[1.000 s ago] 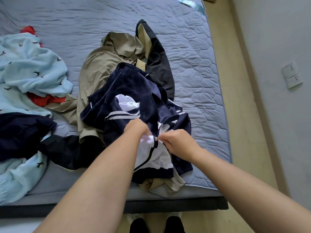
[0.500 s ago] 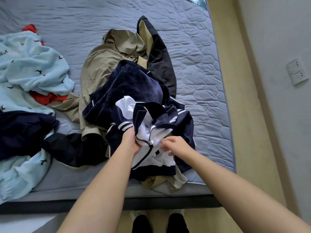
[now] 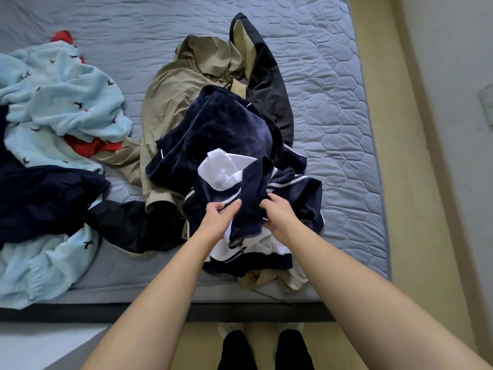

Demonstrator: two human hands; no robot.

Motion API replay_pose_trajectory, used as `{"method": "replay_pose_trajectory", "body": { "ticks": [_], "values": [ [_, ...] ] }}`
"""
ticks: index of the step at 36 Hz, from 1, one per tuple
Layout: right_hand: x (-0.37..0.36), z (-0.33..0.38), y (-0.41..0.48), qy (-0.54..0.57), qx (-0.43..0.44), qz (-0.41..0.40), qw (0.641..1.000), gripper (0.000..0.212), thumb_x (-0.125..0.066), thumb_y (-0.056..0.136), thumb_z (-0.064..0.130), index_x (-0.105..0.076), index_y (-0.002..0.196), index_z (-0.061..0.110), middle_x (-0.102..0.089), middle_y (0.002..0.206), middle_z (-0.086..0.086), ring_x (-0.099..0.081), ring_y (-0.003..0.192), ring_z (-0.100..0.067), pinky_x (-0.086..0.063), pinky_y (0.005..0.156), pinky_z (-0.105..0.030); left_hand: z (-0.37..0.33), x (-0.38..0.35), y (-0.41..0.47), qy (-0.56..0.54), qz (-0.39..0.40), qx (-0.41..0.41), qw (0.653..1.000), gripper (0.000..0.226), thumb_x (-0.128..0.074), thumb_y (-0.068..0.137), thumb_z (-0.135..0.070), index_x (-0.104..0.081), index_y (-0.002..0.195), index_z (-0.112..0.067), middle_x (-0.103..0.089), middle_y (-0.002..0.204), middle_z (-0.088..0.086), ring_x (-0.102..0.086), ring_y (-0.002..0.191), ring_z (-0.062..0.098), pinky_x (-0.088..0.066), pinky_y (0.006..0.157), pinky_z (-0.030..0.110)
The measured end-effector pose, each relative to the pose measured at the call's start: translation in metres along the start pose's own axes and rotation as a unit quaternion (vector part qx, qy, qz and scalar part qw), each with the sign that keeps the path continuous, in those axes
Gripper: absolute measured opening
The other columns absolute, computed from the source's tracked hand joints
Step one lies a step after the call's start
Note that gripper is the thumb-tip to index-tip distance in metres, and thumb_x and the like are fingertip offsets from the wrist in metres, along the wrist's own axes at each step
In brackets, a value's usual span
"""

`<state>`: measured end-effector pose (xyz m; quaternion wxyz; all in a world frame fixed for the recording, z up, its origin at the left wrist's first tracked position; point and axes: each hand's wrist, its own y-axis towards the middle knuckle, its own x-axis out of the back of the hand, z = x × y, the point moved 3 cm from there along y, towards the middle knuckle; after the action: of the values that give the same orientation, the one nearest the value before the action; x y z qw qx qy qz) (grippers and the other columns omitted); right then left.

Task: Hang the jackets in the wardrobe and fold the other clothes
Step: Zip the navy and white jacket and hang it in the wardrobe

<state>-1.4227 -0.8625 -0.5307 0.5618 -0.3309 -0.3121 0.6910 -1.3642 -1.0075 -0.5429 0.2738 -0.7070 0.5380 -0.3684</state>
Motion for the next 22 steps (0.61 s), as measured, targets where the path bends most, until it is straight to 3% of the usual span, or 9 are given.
{"method": "replay_pose_trajectory", "body": {
  "ticks": [2, 5, 8, 10, 13, 15, 18, 20, 22],
  "values": [
    [-0.004, -0.002, -0.006, -0.017, 0.025, 0.033, 0.999, 0.031, -0.039, 0.085, -0.006, -0.064, 0.089, 0.011, -0.064, 0.079, -0.006, -0.059, 0.071, -0.016, -0.053, 0.075, -0.033, -0.006, 0.003, -0.006, -0.006, -0.036, -0.039, 0.999, 0.060, -0.058, 0.082, -0.062, -0.043, 0.124, -0.022, -0.052, 0.106, -0.009, -0.056, 0.101, 0.012, -0.051, 0.086, 0.037],
    [-0.009, -0.005, -0.014, -0.051, 0.053, 0.068, 0.995, 0.030, -0.042, 0.085, -0.006, -0.066, 0.090, 0.012, -0.066, 0.084, -0.009, -0.063, 0.081, -0.021, -0.055, 0.084, -0.040, -0.016, -0.003, -0.015, -0.029, 0.051, -0.051, 0.997, 0.052, -0.053, 0.084, -0.063, -0.056, 0.113, -0.021, -0.062, 0.098, -0.007, -0.061, 0.082, 0.008, -0.052, 0.064, 0.026],
    [-0.011, -0.009, -0.017, -0.054, 0.048, 0.072, 0.995, 0.030, -0.042, 0.086, -0.007, -0.065, 0.091, 0.012, -0.065, 0.088, -0.012, -0.063, 0.086, -0.024, -0.055, 0.088, -0.043, -0.016, -0.005, -0.022, -0.035, 0.098, -0.052, 0.993, 0.031, -0.062, 0.084, -0.050, -0.063, 0.102, -0.024, -0.070, 0.095, -0.002, -0.069, 0.085, 0.013, -0.055, 0.064, 0.027],
    [-0.010, -0.013, -0.018, -0.022, 0.033, 0.060, 0.997, 0.030, -0.041, 0.087, -0.008, -0.065, 0.092, 0.010, -0.065, 0.091, -0.013, -0.063, 0.087, -0.024, -0.055, 0.086, -0.041, -0.012, -0.003, -0.023, -0.049, 0.083, -0.055, 0.994, 0.017, -0.059, 0.091, -0.028, -0.067, 0.099, -0.016, -0.071, 0.091, 0.004, -0.069, 0.080, 0.017, -0.055, 0.065, 0.028],
    [-0.008, -0.017, -0.019, 0.039, 0.017, 0.042, 0.998, 0.031, -0.039, 0.088, -0.009, -0.064, 0.093, 0.009, -0.065, 0.093, -0.013, -0.062, 0.088, -0.023, -0.056, 0.079, -0.036, -0.001, 0.004, -0.020, -0.072, 0.020, -0.014, 0.997, 0.021, -0.047, 0.091, -0.002, -0.067, 0.097, -0.004, -0.064, 0.084, 0.010, -0.059, 0.076, 0.022, -0.050, 0.068, 0.029],
    [-0.007, -0.020, -0.022, 0.090, 0.007, 0.035, 0.995, 0.032, -0.038, 0.087, -0.010, -0.064, 0.092, 0.007, -0.066, 0.091, -0.012, -0.063, 0.084, -0.023, -0.057, 0.069, -0.033, 0.006, 0.007, -0.022, -0.143, -0.012, 0.040, 0.989, 0.025, -0.044, 0.091, 0.001, -0.066, 0.094, -0.012, -0.064, 0.082, 0.006, -0.059, 0.073, 0.019, -0.049, 0.064, 0.026],
    [-0.002, -0.016, -0.032, 0.156, -0.013, -0.001, 0.988, 0.031, -0.036, 0.084, -0.012, -0.061, 0.085, 0.007, -0.064, 0.078, -0.010, -0.061, 0.067, -0.019, -0.053, 0.054, -0.025, 0.007, 0.014, -0.035, -0.269, -0.031, 0.141, 0.952, 0.022, -0.039, 0.091, 0.001, -0.059, 0.098, -0.007, -0.060, 0.079, 0.009, -0.057, 0.066, 0.020, -0.048, 0.051, 0.024],
    [0.000, -0.007, -0.043, 0.185, -0.022, -0.036, 0.982, 0.032, -0.034, 0.083, -0.012, -0.059, 0.082, 0.007, -0.062, 0.071, -0.009, -0.060, 0.060, -0.018, -0.051, 0.054, -0.024, 0.003, 0.020, -0.049, -0.314, -0.028, 0.162, 0.935, 0.024, -0.039, 0.090, 0.000, -0.062, 0.096, -0.005, -0.063, 0.074, 0.010, -0.061, 0.063, 0.021, -0.052, 0.052, 0.027],
    [0.000, 0.005, -0.058, 0.228, -0.033, -0.064, 0.971, 0.033, -0.031, 0.084, -0.011, -0.060, 0.089, 0.005, -0.064, 0.075, -0.011, -0.062, 0.064, -0.021, -0.053, 0.063, -0.029, -0.007, 0.027, -0.071, -0.355, -0.006, 0.154, 0.922, 0.023, -0.044, 0.089, -0.004, -0.064, 0.079, -0.009, -0.063, 0.065, 0.006, -0.063, 0.056, 0.021, -0.056, 0.062, 0.032]
  ]
}}
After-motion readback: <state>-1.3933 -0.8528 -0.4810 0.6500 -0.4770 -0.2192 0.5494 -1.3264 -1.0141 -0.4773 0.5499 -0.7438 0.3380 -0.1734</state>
